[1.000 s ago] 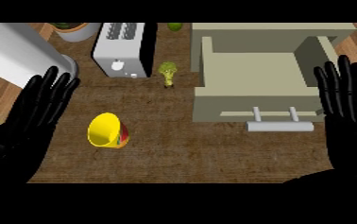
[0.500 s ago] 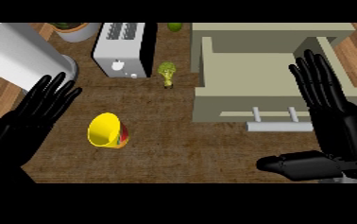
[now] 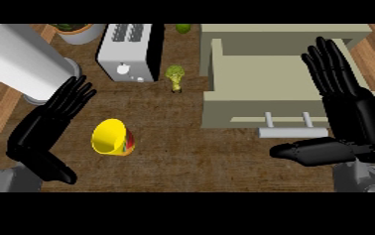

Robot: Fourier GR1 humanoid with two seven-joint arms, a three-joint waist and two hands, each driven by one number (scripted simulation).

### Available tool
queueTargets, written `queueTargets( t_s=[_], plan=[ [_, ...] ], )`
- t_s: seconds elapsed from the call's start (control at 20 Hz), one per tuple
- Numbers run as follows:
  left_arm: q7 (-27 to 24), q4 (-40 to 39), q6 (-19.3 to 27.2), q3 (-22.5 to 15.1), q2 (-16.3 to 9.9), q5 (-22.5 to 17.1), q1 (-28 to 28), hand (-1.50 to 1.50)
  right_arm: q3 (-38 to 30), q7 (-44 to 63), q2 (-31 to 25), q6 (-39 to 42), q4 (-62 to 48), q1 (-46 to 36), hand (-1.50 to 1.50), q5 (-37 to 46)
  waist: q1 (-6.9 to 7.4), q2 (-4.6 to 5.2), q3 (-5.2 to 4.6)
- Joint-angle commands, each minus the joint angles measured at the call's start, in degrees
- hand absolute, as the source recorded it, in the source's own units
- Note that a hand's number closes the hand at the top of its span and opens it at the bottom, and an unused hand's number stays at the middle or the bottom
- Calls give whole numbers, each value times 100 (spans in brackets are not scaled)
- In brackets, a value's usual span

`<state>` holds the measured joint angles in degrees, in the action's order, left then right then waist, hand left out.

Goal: Pick up the cup, place it into the drawer and close the drawer

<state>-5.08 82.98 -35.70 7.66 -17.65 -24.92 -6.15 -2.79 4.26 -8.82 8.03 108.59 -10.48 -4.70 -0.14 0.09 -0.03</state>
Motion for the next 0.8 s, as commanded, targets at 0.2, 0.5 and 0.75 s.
queueTargets(
  t_s=[0.2, 0.5, 0.75],
  plan=[
    [-1471, -1912, -209, 142, 16, 1374, -425, -150, -22, -21, 77, -108, -273, -396, -150, 160, -14, 4, -2],
    [-2600, -3370, -98, 71, 85, 2100, -735, -150, -279, 76, -113, 125, -49, -254, -150, -126, -31, 1, -1],
    [-3583, -4828, 428, 51, 50, 2730, -1384, -150, -532, 186, -345, 367, -59, -387, -150, -432, -73, 12, -5]
  ],
)
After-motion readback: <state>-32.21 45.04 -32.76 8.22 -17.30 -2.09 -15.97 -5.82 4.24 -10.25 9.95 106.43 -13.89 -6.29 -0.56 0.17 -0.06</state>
